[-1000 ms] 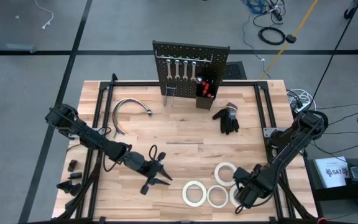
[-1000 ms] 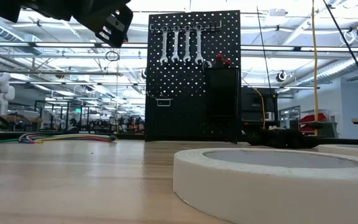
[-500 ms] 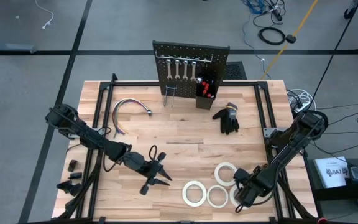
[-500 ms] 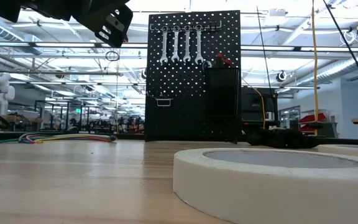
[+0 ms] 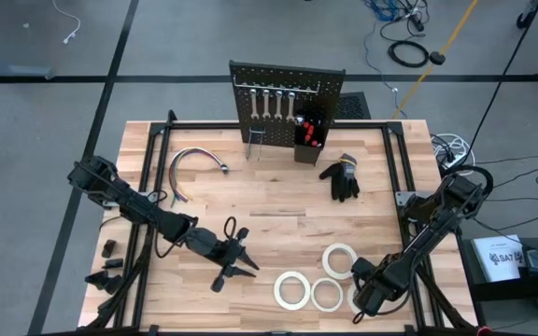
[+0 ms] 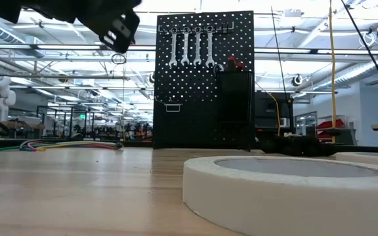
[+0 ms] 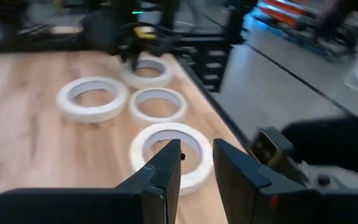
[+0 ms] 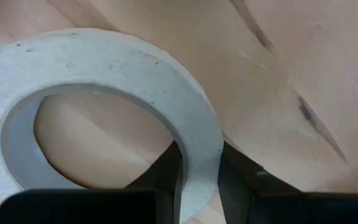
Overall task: Hang tools onto peg board
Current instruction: Hang the white tape on the peg board
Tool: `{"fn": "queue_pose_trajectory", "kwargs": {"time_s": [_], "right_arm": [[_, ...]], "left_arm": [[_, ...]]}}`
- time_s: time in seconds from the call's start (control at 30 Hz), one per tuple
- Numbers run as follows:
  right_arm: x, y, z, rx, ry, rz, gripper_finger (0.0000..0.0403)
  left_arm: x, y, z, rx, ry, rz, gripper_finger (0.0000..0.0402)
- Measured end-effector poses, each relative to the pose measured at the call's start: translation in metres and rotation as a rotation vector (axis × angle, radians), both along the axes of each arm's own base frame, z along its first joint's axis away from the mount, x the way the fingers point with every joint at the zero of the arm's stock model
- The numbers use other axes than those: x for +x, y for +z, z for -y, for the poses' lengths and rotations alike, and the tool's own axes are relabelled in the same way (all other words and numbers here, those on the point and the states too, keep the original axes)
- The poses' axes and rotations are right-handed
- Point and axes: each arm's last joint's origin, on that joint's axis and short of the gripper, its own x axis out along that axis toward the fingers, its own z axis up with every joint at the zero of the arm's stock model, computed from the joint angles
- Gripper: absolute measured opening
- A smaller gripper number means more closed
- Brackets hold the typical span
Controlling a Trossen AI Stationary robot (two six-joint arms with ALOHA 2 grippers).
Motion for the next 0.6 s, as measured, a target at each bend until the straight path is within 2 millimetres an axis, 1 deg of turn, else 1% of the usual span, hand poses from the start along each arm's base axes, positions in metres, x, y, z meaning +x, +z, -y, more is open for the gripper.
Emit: {"fn": "queue_pose_trajectory", "kwargs": {"time_s": [0.07, 0.13, 0.2, 0.27, 0.37, 0.43, 0.5, 0.6], "right_arm": [[-0.001, 0.005, 0.0, -0.034, 0.001, -0.018, 0.0063], [0.0, 0.017, 0.0, -0.069, 0.003, -0.019, 0.0063], [0.002, 0.033, -0.001, -0.103, 0.005, -0.006, 0.0063], [0.006, 0.054, -0.002, -0.158, 0.004, 0.02, 0.0063], [0.016, 0.09, -0.002, -0.273, -0.012, 0.161, 0.0063], [0.026, 0.107, 0.0, -0.334, -0.037, 0.291, 0.0063], [0.038, 0.116, 0.005, -0.378, -0.036, 0.39, 0.0063], [0.056, 0.116, 0.015, -0.39, 0.0, 0.44, 0.0063]], "left_arm": [[0.002, 0.0, -0.004, -0.072, 0.097, -0.029, 0.0095], [0.005, 0.001, -0.011, -0.2, 0.211, -0.071, 0.0095], [0.008, 0.002, -0.016, -0.365, 0.291, -0.117, 0.0095], [0.01, 0.003, -0.02, -0.484, 0.339, -0.157, 0.0095], [0.012, 0.005, -0.024, -0.627, 0.395, -0.178, 0.0096], [0.013, 0.006, -0.028, -0.673, 0.445, -0.167, 0.0096], [0.014, 0.007, -0.03, -0.685, 0.47, -0.151, 0.0096], [0.016, 0.013, -0.03, -0.727, 0.485, -0.108, 0.0096]]}}
